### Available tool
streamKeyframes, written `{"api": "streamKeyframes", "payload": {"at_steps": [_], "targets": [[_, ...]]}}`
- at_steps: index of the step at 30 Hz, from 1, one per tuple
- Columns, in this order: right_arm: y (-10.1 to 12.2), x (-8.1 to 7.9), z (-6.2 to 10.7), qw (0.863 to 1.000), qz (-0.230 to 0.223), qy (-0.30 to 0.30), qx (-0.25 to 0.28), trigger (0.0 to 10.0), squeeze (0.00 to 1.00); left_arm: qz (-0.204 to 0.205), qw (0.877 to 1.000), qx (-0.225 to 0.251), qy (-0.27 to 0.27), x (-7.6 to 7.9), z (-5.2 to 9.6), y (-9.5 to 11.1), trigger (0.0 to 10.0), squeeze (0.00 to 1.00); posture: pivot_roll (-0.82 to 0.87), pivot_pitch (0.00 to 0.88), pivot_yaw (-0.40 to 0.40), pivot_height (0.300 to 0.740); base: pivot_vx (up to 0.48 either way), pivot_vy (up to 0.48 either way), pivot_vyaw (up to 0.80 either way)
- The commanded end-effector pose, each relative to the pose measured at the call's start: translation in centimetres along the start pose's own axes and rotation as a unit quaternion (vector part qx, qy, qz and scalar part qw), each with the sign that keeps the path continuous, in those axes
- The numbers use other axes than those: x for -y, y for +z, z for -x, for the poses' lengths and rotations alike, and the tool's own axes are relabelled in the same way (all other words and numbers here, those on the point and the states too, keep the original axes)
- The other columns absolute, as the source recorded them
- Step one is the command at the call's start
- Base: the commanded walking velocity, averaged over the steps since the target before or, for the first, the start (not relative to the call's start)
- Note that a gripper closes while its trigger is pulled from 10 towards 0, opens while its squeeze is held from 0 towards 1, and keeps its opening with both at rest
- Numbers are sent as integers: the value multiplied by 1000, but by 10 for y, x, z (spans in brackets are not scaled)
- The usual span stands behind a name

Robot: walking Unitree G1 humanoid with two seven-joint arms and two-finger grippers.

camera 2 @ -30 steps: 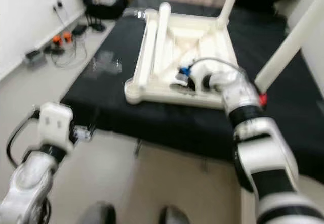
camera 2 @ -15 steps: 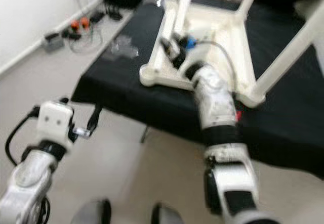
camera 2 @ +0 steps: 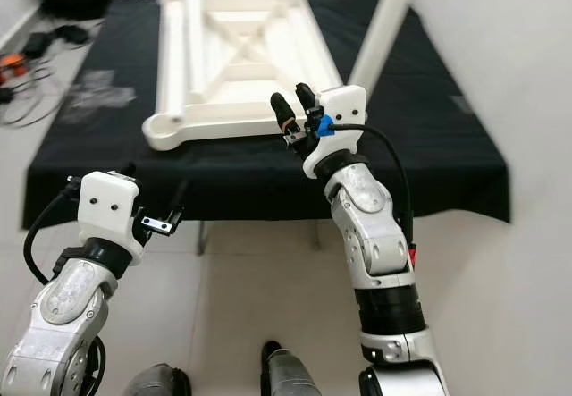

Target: Building children table

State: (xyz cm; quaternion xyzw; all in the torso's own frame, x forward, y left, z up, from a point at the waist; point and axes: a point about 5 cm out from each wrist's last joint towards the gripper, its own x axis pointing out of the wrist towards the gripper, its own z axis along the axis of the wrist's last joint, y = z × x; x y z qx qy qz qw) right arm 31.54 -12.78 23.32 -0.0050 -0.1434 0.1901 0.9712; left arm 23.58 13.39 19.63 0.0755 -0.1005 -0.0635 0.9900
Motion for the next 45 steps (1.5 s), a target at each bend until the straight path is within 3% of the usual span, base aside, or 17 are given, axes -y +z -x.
{"api": "streamKeyframes", "payload": {"at_steps": [1, 20, 37, 41, 45], "targets": [[-1, -3, 4, 1000, 8, -5, -11, 10000, 0, 10, 1000, -13, 3, 0, -1, -4, 10000, 0, 11, 99, -61, 740, 0, 0, -800], [-6, -9, 8, 999, -9, -25, -30, 10000, 0, -3, 1000, -19, 0, -5, -8, -3, 10000, 0, 16, 98, -51, 740, 0, 479, 0], [-5, -11, 7, 999, 3, -24, -42, 10000, 0, 6, 1000, -17, 25, -11, -11, 3, 10000, 0, 16, 112, -54, 740, 0, 0, 0], [-11, -11, 2, 997, 28, -26, -74, 10000, 0, 9, 999, -15, 26, -12, -12, 4, 10000, 0, 18, 115, -56, 740, 0, 0, 0], [-15, -9, 1, 996, 20, -34, -83, 10000, 0, 12, 999, -16, 26, -10, -10, 3, 10000, 0, 19, 120, -63, 740, 0, 0, 0]]}}
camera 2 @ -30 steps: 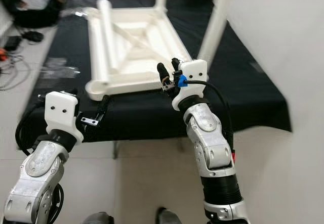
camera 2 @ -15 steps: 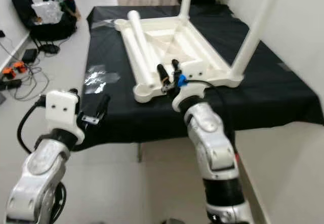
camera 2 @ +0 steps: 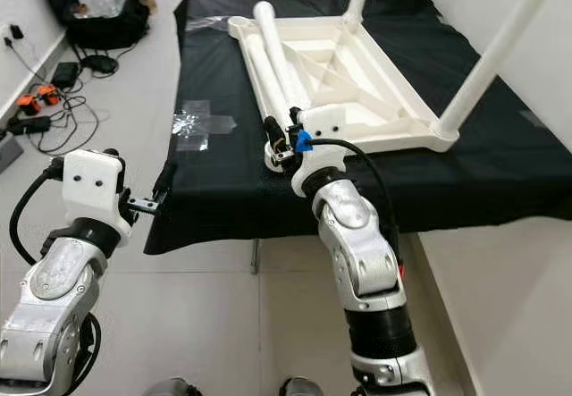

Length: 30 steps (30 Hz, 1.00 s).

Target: Building children table

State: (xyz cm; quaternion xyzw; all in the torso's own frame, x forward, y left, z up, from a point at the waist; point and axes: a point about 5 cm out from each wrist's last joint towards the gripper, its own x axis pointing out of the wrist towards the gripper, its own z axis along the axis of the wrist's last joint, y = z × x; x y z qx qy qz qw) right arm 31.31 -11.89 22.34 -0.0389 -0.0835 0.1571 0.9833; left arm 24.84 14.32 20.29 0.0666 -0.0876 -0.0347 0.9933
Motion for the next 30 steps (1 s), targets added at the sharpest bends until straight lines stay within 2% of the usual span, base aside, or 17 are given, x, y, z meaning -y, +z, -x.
{"api": "streamKeyframes", "payload": {"at_steps": [1, 11, 16, 24, 30], "targets": [[-6, 0, -2, 1000, -6, -4, -16, 10000, 0, 5, 1000, -2, -3, 2, 2, 1, 10000, 0, 19, 120, -63, 740, 0, 0, 0], [-10, 0, -6, 999, -9, -14, -36, 10000, 0, 3, 1000, -5, 4, 0, 3, 1, 10000, 0, 22, 125, -67, 740, 0, 0, -628], [-8, 2, -6, 999, -4, -14, -29, 10000, 0, 5, 1000, -5, 13, -4, 2, 2, 10000, 0, 20, 125, -66, 740, 0, 0, 0], [-8, 3, -7, 999, -5, -19, -27, 10000, 0, -1, 1000, -1, 15, -5, 1, 4, 10000, 0, 22, 126, -62, 740, 0, 373, 0], [-8, 4, -6, 999, -4, -20, -27, 10000, 0, 1, 1000, -1, 19, -5, 2, 5, 10000, 0, 23, 125, -63, 740, 260, 405, 0]]}}
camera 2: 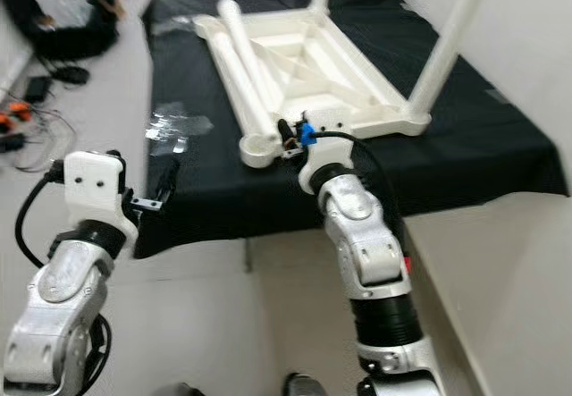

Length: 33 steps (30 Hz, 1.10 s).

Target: Building children table

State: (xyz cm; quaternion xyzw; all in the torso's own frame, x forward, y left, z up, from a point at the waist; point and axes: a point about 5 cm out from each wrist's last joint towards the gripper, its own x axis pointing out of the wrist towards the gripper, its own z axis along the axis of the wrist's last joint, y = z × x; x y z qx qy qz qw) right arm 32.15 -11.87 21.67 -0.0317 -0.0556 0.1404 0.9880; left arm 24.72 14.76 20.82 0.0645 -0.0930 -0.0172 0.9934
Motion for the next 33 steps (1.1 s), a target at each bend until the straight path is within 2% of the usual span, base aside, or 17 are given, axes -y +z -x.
{"api": "streamKeyframes", "payload": {"at_steps": [1, 9, 23, 33], "targets": [[0, 3, 1, 1000, 5, -4, 2, 10000, 0, 3, 1000, -6, 1, 0, 1, -1, 10000, 0, 22, 125, -62, 740, 0, 442, 0], [7, 2, -1, 1000, 4, -1, 16, 10000, 0, 15, 1000, -5, 9, 0, 1, 0, 10000, 0, 18, 122, -60, 740, 0, 55, 0], [5, -1, 0, 1000, -6, 4, 16, 10000, 0, -1, 1000, 5, 1, 1, -3, 4, 10000, 0, 20, 107, -57, 740, 0, 0, 0], [6, -1, -1, 1000, -5, 8, 19, 10000, 0, -5, 1000, 9, -3, 2, -4, 6, 10000, 0, 19, 109, -58, 740, 303, 0, 0]]}}
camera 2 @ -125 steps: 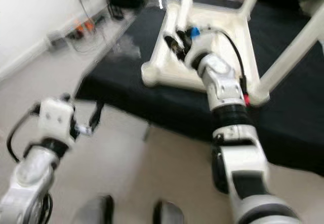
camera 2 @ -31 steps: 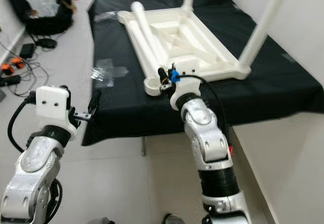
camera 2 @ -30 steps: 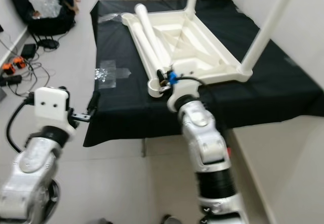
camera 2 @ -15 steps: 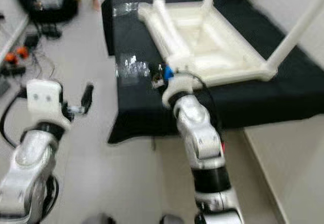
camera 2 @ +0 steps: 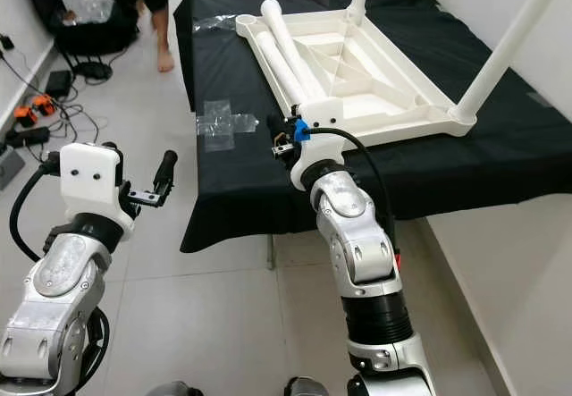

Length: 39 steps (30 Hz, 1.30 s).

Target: Building children table

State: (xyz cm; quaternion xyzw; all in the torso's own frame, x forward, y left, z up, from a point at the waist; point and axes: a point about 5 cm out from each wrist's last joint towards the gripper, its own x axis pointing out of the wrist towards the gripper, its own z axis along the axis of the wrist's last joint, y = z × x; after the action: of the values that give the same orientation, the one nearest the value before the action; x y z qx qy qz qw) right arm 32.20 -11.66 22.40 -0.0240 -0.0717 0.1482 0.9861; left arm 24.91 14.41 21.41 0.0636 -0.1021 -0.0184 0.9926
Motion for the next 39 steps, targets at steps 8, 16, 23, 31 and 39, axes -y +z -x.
{"api": "streamKeyframes", "payload": {"at_steps": [8, 16, 23, 31, 39], "targets": [[0, 0, 0, 1000, 0, 1, 2, 10000, 0, -7, 1000, 0, -3, 0, -1, 0, 10000, 0, 23, 115, -61, 740, 346, 0, 0], [3, -1, -1, 1000, 5, 1, 5, 10000, 0, 1, 1000, -3, 3, -2, -1, 0, 10000, 0, 23, 118, -62, 740, 277, 0, 0], [4, -1, -3, 1000, 5, 2, 6, 10000, 0, 5, 1000, -5, 3, -2, 0, 0, 10000, 0, 24, 120, -64, 740, 0, 0, 0], [-3, -11, 0, 1000, -5, 17, -3, 10000, 0, 17, 1000, -9, -5, 3, 3, -2, 10000, 0, 24, 120, -68, 740, 0, 0, 0], [-5, -17, 1, 999, -11, 30, -8, 10000, 0, 31, 999, -9, -17, 7, 5, -2, 10000, 0, 26, 119, -71, 740, 0, 0, 0]]}}
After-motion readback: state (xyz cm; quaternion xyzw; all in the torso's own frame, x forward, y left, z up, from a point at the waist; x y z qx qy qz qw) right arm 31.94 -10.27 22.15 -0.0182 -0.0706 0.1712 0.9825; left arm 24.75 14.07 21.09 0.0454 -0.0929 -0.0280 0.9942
